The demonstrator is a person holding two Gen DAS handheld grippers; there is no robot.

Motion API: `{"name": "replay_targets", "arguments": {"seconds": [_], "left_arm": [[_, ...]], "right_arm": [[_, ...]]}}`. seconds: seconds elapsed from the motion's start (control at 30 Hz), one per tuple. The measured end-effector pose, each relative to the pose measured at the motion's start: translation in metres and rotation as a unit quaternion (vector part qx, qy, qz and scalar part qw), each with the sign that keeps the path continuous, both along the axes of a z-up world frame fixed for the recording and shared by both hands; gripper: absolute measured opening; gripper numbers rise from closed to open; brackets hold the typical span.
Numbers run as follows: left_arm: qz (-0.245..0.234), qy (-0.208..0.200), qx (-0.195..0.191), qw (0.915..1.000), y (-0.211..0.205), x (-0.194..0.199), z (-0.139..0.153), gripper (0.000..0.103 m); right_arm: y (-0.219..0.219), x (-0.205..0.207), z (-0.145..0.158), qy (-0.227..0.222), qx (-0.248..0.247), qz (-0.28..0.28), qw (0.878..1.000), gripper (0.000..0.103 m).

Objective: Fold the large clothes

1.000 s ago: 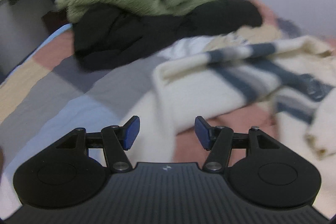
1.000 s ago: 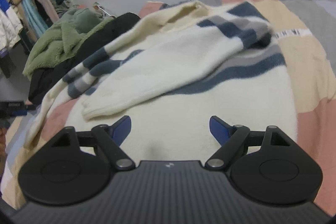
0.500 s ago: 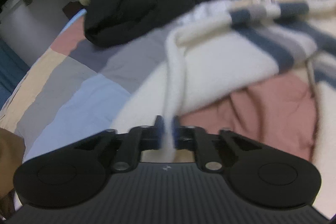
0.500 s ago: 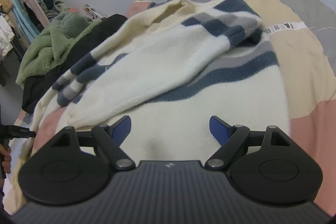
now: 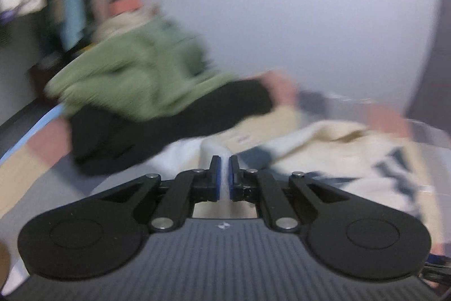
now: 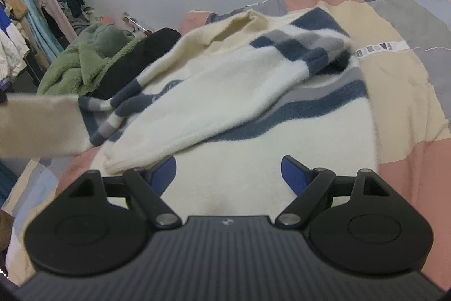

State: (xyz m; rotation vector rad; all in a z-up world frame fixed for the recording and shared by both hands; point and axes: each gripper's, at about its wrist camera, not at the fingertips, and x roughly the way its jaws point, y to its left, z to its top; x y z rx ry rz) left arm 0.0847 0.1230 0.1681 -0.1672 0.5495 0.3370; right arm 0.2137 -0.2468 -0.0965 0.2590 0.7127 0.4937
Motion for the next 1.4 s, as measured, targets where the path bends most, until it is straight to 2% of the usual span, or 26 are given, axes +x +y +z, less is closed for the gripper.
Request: {"name": "replay_targets", "arguments": {"seconds": [0.1,0.17,0.2,0.27,0.37,0.43,0.53,0.63,0.73,0.83,0.97,1.07,1.1,1.23,1.4], "left_arm": [[-0.077,-0.02,-0.001,0.9968,-0.051,0.004,0.018,0.006],[-0.134,-0.035,-0.019,0.9902,-0.086,0.008,0.018,0.006],[-0.159,-0.037,-0.029,0.9862,-0.103,0.011,0.015,0.002],[-0.209,-0.041,-0.046,0.976,-0.135,0.016,0.006,0.002],[-0.257,-0.021,-0.065,0.9639,-0.177,0.03,-0.021,0.002],[-0.27,-0.002,-0.073,0.96,-0.193,0.037,-0.043,0.002],[-0.268,0.024,-0.085,0.9593,-0.194,0.046,-0.075,0.002],[-0.238,0.039,-0.102,0.9652,-0.17,0.046,-0.1,0.003],[-0.207,0.048,-0.102,0.9718,-0.14,0.037,-0.119,0.004],[-0.19,0.041,-0.115,0.9743,-0.115,0.027,-0.137,0.006],[-0.172,0.051,-0.141,0.9735,-0.098,0.021,-0.164,0.017],[-0.167,0.059,-0.126,0.976,-0.099,0.02,-0.174,0.028],[-0.168,0.065,-0.119,0.9764,-0.099,0.022,-0.178,0.034],[-0.166,0.08,-0.107,0.9771,-0.091,0.029,-0.191,0.043],[-0.152,0.073,-0.134,0.9765,-0.071,0.03,-0.193,0.051]], "right_arm": [[-0.005,0.0,0.0,0.005,0.004,-0.012,1.0,0.083],[-0.01,0.001,-0.001,0.009,0.012,-0.017,1.0,0.083],[-0.012,0.002,-0.002,0.011,0.012,-0.022,1.0,0.083],[-0.017,0.003,-0.004,0.014,0.015,-0.03,0.999,0.083],[-0.024,0.005,-0.005,0.019,0.02,-0.041,0.999,0.083],[-0.028,0.006,-0.007,0.022,0.022,-0.047,0.998,0.083],[-0.031,0.007,-0.011,0.032,0.025,-0.051,0.998,0.083],[-0.032,0.008,-0.013,0.038,0.042,-0.043,0.997,0.083],[-0.025,0.007,-0.017,0.049,0.074,-0.013,0.996,0.083],[-0.012,0.005,-0.019,0.049,0.092,0.029,0.994,0.083],[0.012,-0.001,-0.021,0.043,0.102,0.092,0.99,0.083],[0.026,-0.001,-0.024,0.044,0.103,0.109,0.988,0.081],[0.031,0.0,-0.025,0.044,0.101,0.113,0.988,0.08],[0.042,0.001,-0.026,0.032,0.093,0.129,0.987,0.072],[0.062,-0.001,-0.031,0.002,0.055,0.174,0.983,0.061]]}}
